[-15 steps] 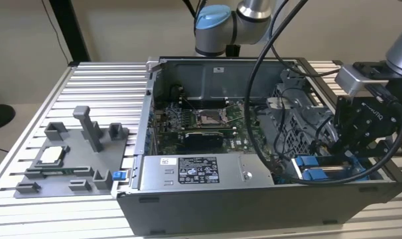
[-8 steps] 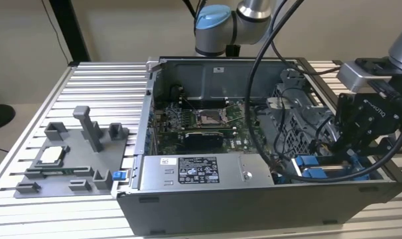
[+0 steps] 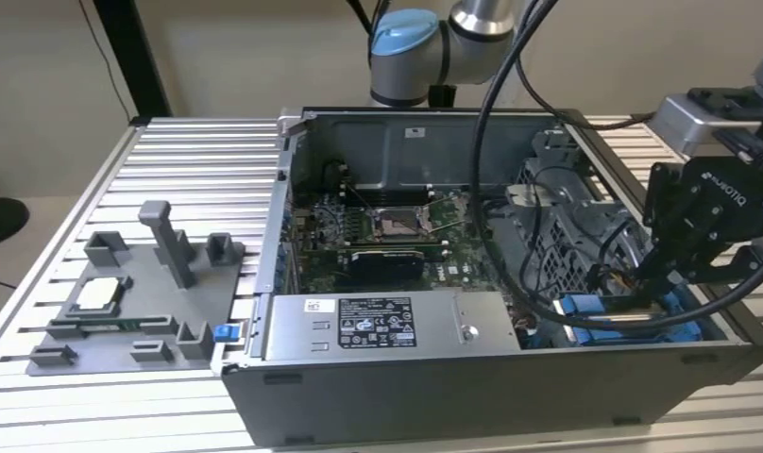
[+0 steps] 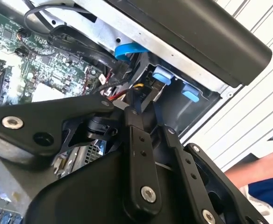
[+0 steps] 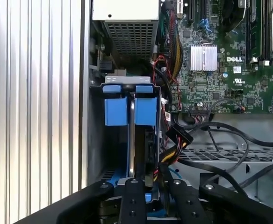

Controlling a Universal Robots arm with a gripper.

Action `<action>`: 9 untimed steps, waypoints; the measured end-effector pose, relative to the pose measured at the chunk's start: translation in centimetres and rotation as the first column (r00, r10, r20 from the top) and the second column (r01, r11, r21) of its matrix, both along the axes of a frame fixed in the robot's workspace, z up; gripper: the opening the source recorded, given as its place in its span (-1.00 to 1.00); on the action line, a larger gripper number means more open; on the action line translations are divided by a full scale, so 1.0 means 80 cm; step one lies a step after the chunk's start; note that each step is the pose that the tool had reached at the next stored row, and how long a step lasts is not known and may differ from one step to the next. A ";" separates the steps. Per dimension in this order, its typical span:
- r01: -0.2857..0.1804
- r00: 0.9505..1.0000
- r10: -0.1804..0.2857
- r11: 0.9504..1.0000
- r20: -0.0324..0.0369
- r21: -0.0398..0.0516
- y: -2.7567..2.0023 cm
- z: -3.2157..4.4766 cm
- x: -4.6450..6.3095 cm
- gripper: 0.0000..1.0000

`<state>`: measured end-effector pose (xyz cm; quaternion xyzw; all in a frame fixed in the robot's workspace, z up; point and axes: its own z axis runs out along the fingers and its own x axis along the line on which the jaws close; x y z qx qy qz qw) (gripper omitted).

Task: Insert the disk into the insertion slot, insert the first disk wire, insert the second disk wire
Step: 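Insert the first disk wire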

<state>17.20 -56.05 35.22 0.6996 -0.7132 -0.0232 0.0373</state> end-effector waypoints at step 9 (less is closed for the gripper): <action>0.000 1.000 0.000 1.000 0.000 0.000 0.0000 0.0220 0.000 1.00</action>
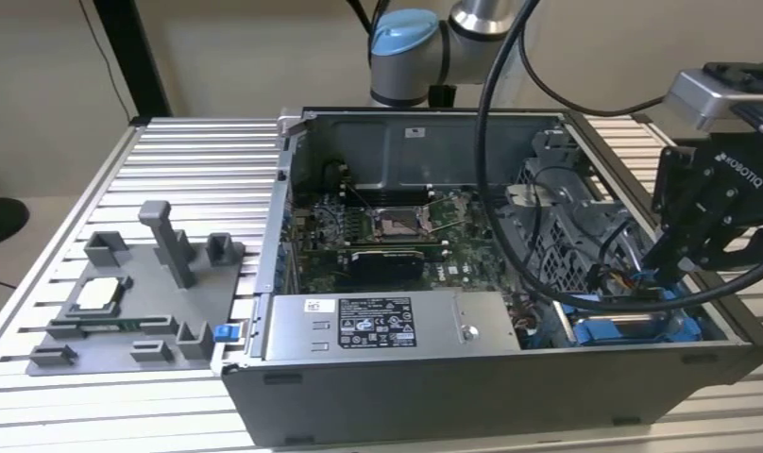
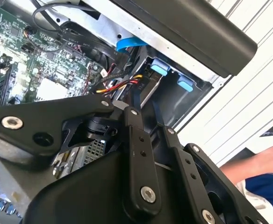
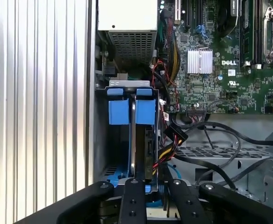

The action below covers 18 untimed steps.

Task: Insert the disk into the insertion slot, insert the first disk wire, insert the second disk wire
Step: 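Insert the first disk wire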

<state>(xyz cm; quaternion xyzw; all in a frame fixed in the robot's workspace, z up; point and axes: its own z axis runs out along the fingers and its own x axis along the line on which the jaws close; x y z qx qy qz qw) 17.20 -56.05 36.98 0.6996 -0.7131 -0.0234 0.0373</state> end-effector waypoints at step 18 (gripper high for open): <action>0.000 1.000 0.000 1.000 -0.012 0.000 0.0039 -0.0002 0.032 1.00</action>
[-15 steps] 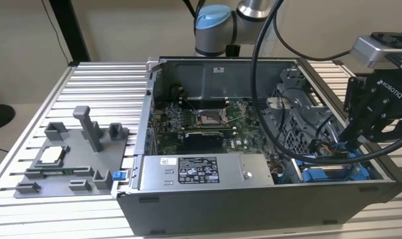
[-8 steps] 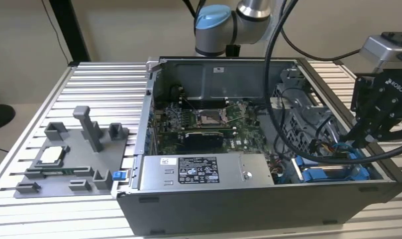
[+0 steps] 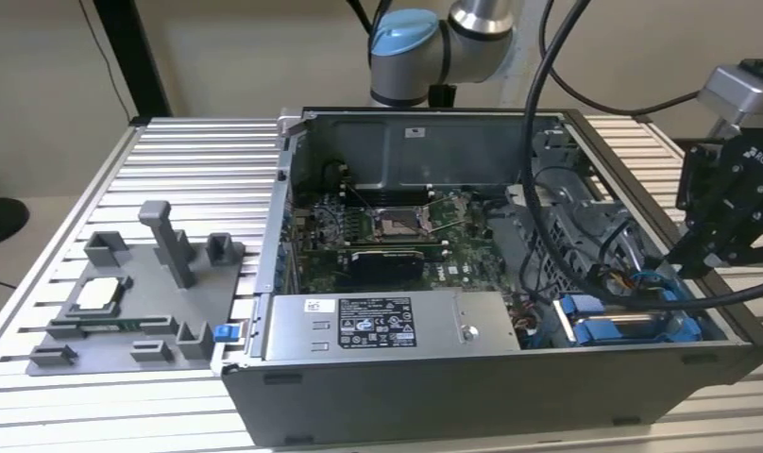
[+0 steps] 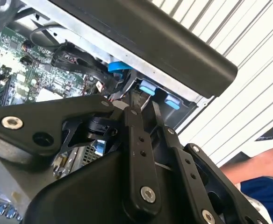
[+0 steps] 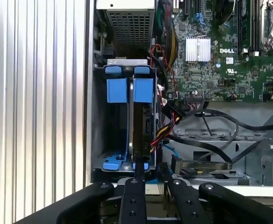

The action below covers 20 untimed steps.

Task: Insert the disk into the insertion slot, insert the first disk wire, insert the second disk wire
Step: 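Insert the first disk wire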

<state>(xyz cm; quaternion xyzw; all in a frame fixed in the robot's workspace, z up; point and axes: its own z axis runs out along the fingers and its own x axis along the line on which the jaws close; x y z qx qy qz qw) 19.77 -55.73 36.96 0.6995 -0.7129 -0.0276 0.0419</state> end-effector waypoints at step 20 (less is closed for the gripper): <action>0.019 0.999 -0.019 1.000 -0.049 -0.005 0.0297 -0.0074 0.012 1.00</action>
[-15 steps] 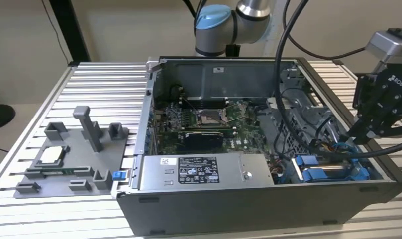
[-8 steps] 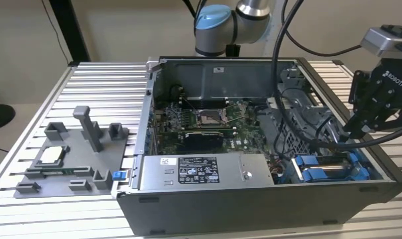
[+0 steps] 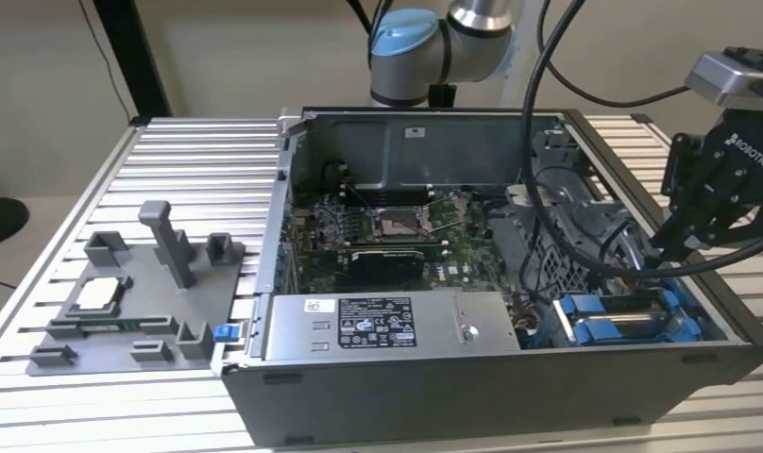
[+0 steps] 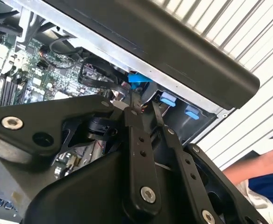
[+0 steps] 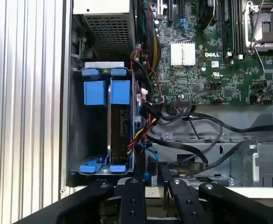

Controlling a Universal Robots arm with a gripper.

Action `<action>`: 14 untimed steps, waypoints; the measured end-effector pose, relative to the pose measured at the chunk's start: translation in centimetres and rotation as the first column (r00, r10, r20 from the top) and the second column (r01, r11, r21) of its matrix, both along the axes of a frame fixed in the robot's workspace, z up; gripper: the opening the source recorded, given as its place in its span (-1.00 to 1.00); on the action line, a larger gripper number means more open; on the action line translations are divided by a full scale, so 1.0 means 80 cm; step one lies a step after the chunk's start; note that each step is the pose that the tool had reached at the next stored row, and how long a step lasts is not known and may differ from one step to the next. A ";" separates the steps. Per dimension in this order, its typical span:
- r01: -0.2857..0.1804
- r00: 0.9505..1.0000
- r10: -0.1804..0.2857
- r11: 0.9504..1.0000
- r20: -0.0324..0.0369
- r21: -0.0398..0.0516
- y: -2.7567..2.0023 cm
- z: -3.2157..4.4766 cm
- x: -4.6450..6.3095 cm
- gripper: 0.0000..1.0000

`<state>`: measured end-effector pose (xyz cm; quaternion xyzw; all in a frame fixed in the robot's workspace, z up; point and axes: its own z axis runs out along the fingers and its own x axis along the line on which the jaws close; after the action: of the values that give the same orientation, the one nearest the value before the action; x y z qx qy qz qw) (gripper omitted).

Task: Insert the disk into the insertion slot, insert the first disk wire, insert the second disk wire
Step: 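Insert the first disk wire, then insert the second disk wire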

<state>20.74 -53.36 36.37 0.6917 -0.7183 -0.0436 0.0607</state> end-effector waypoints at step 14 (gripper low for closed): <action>0.003 1.000 -0.003 1.000 -0.007 0.000 0.0008 -0.0038 0.003 -1.00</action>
<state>21.00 -53.29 36.06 0.6903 -0.7193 -0.0462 0.0630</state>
